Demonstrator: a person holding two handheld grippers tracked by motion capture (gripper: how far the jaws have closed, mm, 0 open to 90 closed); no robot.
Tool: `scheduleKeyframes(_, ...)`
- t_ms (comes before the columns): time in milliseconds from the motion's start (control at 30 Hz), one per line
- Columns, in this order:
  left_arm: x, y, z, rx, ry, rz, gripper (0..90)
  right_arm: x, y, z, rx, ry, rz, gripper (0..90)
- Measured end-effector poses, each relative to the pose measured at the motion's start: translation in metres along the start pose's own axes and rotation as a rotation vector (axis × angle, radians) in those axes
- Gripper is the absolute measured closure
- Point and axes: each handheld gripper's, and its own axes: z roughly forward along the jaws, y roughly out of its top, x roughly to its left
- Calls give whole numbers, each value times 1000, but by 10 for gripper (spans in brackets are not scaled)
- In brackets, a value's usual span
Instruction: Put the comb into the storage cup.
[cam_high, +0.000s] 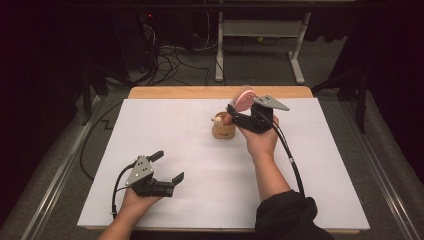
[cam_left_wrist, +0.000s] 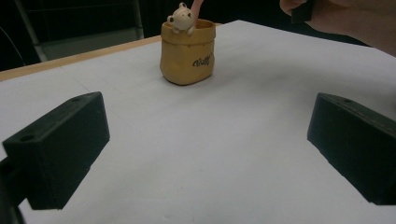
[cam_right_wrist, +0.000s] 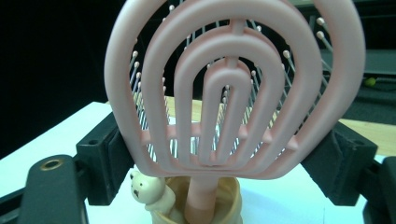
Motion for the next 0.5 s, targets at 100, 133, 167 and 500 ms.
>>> scheduleKeyframes(100, 0, 0, 0, 0, 0, 2, 0, -5, -2, -4, 3, 7, 17, 192)
scheduleKeyframes(133, -1, 0, 0, -1, 0, 3, 0, -6, -3, -5, 2, 9, 20, 192)
scheduleKeyframes(167, -1, 0, 0, -2, 0, 2, 0, -7, -4, -6, 1, 11, 22, 191)
scheduleKeyframes(500, -2, 0, 1, 2, -2, 10, 0, -15, -12, -14, 5, 16, 44, 181)
